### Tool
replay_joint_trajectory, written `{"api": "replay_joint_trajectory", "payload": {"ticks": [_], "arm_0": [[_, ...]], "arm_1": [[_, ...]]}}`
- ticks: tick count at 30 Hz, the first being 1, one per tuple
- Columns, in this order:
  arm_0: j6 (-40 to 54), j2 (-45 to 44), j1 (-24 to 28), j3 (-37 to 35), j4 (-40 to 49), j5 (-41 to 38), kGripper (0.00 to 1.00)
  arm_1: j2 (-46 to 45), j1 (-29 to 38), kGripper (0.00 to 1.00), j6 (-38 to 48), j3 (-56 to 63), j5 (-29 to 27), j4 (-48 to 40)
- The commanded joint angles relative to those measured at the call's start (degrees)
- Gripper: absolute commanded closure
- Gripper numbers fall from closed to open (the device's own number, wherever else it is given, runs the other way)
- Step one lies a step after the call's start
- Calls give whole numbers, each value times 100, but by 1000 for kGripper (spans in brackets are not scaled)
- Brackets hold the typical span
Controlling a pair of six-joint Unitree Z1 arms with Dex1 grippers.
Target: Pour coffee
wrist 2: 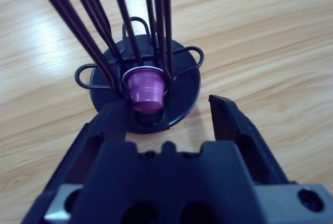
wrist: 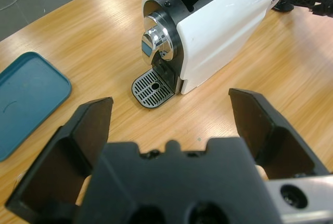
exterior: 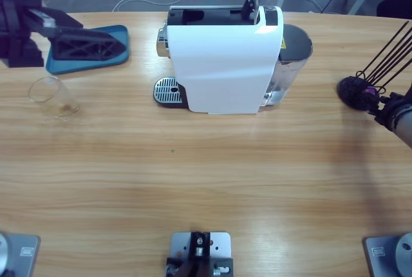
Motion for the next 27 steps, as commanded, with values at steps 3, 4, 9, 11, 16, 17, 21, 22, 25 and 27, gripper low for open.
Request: {"api": "replay_joint_trajectory", "payload": {"ticks": [3,4,9,11,16,17,21,22,25,27], "arm_0": [[-73,158,-74,15,84,54,32],[-80,158,-74,13,81,52,32],[-126,136,-83,26,88,55,32],[-126,132,-83,26,88,54,32],[-134,134,-83,26,88,68,32],[-134,125,-83,31,88,68,32],[-134,100,-83,55,88,73,32],[-134,97,-83,68,88,76,32],[-143,106,-83,101,88,76,32],[-152,106,-83,103,88,76,32]], "arm_1": [[104,-116,340,-204,33,360,-128],[127,-116,340,-205,35,369,-128],[187,-253,617,-349,58,587,-225],[196,-370,704,-395,59,673,-260],[220,-511,704,-509,84,816,-260],[238,-516,704,-518,84,832,-260],[293,-520,708,-530,75,881,-286],[296,-520,708,-532,75,900,-290],[328,-520,836,-559,66,956,-304],[328,-520,1000,-597,75,956,-335]]}}
